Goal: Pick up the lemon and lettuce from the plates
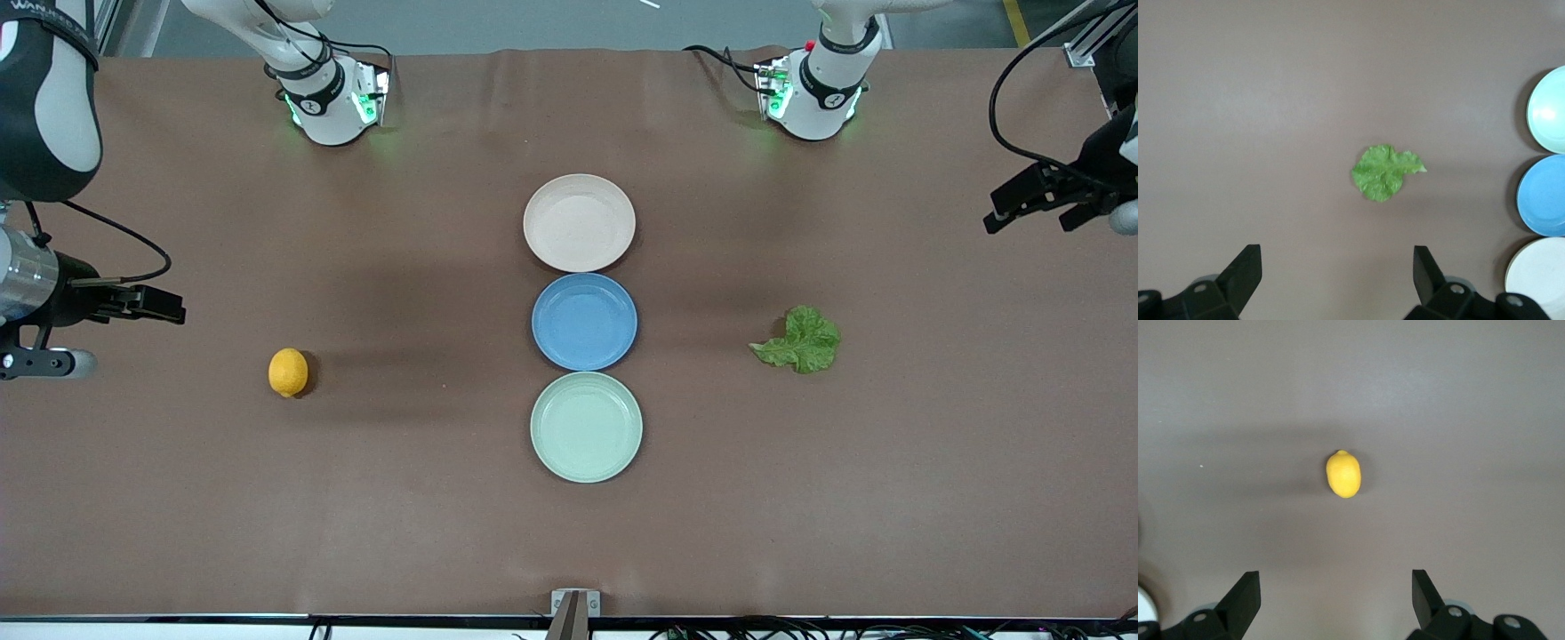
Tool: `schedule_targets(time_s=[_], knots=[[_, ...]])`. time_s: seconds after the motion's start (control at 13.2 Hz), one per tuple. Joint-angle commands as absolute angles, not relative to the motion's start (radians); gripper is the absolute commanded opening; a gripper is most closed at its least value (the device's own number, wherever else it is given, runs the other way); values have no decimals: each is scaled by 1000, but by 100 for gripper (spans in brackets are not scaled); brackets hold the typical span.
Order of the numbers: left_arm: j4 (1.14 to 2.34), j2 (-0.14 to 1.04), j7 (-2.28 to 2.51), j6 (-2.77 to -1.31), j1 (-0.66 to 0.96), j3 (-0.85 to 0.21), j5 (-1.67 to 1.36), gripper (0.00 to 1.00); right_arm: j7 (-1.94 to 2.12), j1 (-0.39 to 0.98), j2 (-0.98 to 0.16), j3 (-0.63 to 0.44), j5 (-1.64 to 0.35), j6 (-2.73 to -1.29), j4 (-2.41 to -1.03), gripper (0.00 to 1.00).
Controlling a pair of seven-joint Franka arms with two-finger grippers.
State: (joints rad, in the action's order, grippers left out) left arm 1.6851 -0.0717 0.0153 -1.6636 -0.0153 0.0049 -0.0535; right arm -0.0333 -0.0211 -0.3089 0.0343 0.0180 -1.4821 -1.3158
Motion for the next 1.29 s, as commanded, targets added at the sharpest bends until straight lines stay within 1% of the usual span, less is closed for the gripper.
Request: schedule_targets(time_s=[0.0, 0.23, 0.38, 0.61, 0.91, 1.21], knots=[[1598, -5, 0, -1646, -5, -8, -2, 100, -38, -52, -325, 40, -18, -1424, -1296, 100], [1585, -6, 2, -1647, -6, -26, 17, 100, -26, -67, -314, 41, -21, -1398, -1299, 100], [1574, -5, 8, -1647, -6, -26, 14, 100, -25, -51, -278, 38, -21, -1405, -1319, 100], [1572, -3, -2, -1647, -12, -26, -2, 100, -25, 20, -171, -26, -20, -1468, -1440, 100], [1575, -2, -5, -1646, -9, -26, -2, 100, -25, 26, -14, -28, -17, -1572, -1635, 100], [1574, -3, -3, -1646, -5, -34, -2, 100, -25, 23, 18, -26, -15, -1565, -1652, 100]])
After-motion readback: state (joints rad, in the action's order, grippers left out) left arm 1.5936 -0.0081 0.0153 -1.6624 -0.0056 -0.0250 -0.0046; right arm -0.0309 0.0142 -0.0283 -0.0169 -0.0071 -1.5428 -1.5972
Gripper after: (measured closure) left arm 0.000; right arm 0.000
